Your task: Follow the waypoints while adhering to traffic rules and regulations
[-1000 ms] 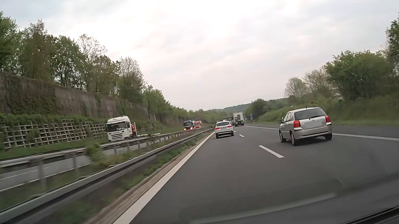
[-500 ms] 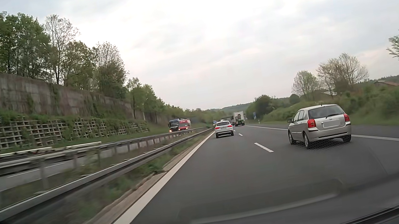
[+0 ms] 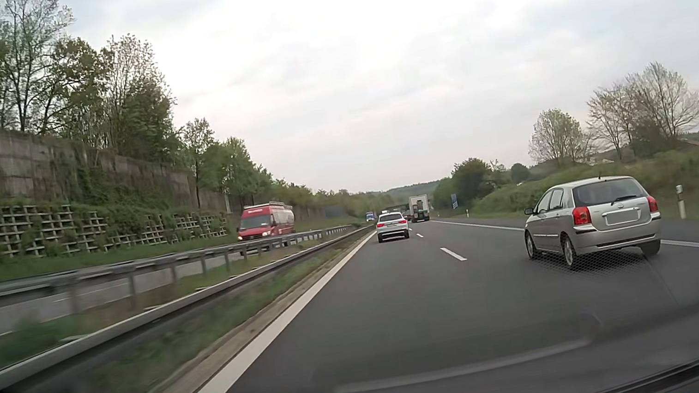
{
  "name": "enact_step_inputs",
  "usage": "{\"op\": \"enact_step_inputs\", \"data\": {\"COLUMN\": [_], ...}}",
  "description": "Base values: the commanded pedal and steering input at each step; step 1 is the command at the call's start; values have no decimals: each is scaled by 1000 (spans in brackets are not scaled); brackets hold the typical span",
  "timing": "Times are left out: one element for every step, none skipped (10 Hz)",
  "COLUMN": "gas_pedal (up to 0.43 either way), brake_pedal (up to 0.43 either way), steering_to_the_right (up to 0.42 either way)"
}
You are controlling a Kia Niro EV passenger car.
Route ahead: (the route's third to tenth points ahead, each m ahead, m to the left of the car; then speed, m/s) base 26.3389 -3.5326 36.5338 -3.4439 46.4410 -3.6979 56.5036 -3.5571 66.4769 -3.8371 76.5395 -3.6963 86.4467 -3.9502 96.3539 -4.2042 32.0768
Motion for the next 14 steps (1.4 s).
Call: {"op": "enact_step_inputs", "data": {"gas_pedal": [197,197,197,197,197,197,197,197,197,197,197,197,197,189], "brake_pedal": [0,0,0,0,0,0,0,0,0,0,0,0,0,0], "steering_to_the_right": [1,1,1,1,1,1,1,1,1,1,1,1,1,1]}}
